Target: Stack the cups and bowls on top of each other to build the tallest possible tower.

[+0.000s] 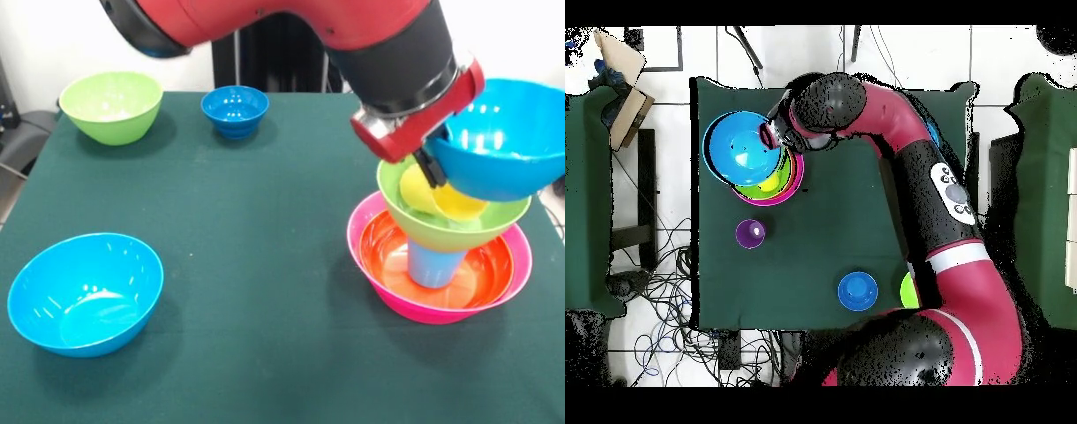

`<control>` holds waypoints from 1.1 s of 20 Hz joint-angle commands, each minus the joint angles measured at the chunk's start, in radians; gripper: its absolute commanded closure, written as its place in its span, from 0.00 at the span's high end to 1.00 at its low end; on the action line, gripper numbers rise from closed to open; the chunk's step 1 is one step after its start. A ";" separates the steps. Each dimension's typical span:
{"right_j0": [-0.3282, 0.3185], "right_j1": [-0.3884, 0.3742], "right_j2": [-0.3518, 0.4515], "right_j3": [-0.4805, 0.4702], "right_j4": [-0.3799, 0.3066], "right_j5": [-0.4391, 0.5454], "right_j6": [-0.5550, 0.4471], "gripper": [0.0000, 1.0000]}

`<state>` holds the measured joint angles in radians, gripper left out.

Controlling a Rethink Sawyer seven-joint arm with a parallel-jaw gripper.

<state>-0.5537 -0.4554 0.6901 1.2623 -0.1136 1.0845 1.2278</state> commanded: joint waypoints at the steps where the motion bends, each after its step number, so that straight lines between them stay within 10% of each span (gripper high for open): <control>1: -0.001 -0.081 -0.061 0.077 0.048 0.076 0.168 0.00; 22: -0.006 -0.014 -0.116 0.106 -0.082 -0.080 0.029 0.00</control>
<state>-0.5549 -0.5210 0.6550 1.2934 -0.1012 1.0828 1.2278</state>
